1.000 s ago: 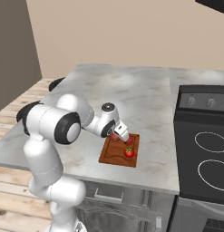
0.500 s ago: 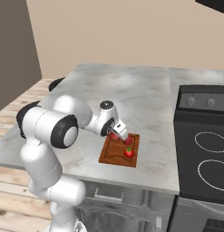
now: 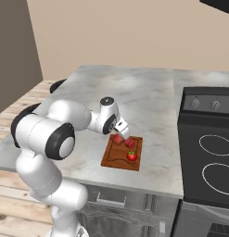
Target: Place the avocado, onion, tomato, and bell pepper on the cutting board.
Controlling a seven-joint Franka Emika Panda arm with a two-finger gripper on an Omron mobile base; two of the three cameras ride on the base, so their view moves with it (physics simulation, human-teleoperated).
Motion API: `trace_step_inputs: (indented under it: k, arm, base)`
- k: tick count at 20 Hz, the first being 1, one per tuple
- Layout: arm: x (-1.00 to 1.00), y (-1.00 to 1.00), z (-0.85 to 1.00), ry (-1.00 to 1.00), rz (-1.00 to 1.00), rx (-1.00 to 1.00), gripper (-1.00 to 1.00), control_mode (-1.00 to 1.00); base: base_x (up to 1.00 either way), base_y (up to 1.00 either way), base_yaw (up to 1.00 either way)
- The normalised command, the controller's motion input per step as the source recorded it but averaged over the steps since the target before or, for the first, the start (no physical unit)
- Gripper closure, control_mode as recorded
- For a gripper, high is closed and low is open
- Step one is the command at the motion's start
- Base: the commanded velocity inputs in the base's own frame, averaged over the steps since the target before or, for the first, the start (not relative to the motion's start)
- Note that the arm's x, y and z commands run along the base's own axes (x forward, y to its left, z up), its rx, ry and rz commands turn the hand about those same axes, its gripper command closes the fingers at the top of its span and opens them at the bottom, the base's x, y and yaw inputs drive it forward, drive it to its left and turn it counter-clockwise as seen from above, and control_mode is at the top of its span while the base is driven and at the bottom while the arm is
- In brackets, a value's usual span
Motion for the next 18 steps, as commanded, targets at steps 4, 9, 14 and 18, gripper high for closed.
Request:
trace_step_inputs:
  k: [4,9,14,18]
  arm:
    - [-0.31,0.02,0.29,0.07,-0.01,0.0,-1.0,-1.0]
    - [-0.43,0.14,0.16,0.15,0.0,0.0,-1.0,-1.0]
    - [-0.43,0.34,0.07,0.22,0.05,0.0,-1.0,-1.0]
    - [-0.33,0.47,0.16,0.2,0.09,0.0,-1.0,-1.0]
  base:
    - [0.0,0.0,0.0]
    - [0.0,0.0,0.0]
    - [0.0,0.0,0.0]
    - [0.0,0.0,0.0]
